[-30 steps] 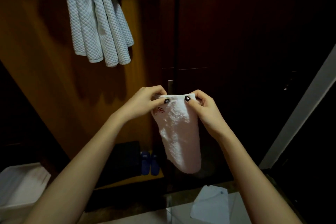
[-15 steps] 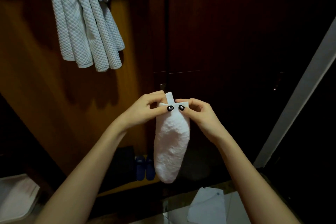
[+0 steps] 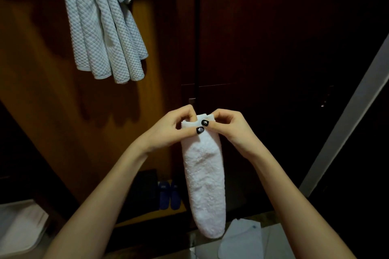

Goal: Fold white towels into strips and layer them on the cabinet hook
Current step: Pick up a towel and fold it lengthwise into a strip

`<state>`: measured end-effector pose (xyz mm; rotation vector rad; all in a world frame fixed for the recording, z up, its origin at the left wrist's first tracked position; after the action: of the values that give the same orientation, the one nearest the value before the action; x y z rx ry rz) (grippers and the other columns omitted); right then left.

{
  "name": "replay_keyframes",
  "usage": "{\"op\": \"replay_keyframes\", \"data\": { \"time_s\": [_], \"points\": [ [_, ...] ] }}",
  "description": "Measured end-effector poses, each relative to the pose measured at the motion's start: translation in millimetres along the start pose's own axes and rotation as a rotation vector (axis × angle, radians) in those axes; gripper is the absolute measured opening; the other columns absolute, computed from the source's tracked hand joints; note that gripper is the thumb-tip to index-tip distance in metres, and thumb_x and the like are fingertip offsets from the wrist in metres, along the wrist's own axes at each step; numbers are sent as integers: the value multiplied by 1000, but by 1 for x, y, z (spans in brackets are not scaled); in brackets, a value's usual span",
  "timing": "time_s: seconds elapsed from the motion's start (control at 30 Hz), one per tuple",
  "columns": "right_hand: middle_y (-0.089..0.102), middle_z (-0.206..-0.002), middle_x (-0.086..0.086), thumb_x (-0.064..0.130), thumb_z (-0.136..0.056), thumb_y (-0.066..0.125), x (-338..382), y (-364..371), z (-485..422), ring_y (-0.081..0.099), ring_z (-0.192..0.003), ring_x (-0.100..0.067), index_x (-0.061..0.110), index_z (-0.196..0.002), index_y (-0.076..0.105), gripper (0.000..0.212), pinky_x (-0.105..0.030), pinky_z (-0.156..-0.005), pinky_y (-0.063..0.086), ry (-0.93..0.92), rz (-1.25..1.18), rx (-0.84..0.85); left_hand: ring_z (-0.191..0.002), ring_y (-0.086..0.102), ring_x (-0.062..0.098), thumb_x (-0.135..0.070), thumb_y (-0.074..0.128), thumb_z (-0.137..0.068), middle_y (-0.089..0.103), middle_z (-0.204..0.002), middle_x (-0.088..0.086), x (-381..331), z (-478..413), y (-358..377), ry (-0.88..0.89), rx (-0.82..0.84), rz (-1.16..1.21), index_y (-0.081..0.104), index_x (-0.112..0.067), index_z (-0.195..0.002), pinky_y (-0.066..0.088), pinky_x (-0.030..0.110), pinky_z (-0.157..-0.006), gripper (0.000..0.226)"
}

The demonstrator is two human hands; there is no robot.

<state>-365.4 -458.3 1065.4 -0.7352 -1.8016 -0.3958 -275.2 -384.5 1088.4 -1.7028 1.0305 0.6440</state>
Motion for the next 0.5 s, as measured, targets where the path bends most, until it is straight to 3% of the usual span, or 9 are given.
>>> {"op": "replay_keyframes", "data": {
  "time_s": [0.1, 0.23, 0.37, 0.5],
  "points": [
    [71, -80, 3, 13, -86, 72, 2, 5, 0, 68, -78, -11, 16, -77, 70, 10, -20, -68, 52, -4, 8, 0, -73, 44, 9, -36, 60, -75, 47, -78, 1, 2, 1, 1, -10, 11, -9, 45, -17, -74, 36, 20, -64, 25],
    [69, -78, -1, 16, -86, 74, 4, 7, -4, 67, -75, -13, 6, -78, 67, 14, -22, -67, 54, -1, 61, -16, -71, 42, 10, -31, 56, -72, 45, -75, -2, 1, 2, -3, 4, -16, 5, 40, -15, -70, 35, 19, -63, 22],
    [67, -75, 2, 17, -84, 75, 5, 10, -6, 65, -72, -11, 6, -76, 64, 17, -21, -65, 53, 17, 74, -27, -73, 43, 16, -31, 54, -71, 44, -78, 11, -2, 2, -7, 19, -39, 33, 39, -14, -69, 36, 21, -65, 23],
    [64, -77, 0, 14, -83, 75, -2, 14, -6, 62, -73, -13, 3, -83, 63, 17, -23, -65, 51, 67, -6, -28, -76, 44, 9, -20, 57, -73, 45, -83, 8, -1, 4, -11, 35, -66, 109, 41, -11, -71, 38, 15, -69, 18]
  ]
}}
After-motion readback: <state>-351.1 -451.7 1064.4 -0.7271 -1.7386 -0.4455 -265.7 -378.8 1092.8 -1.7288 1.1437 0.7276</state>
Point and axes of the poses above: each hand's wrist, its own z-axis away from the middle knuckle, its own y-axis out of the palm, x = y × z, the point moved 10 cm from there along -z, towards the middle knuckle
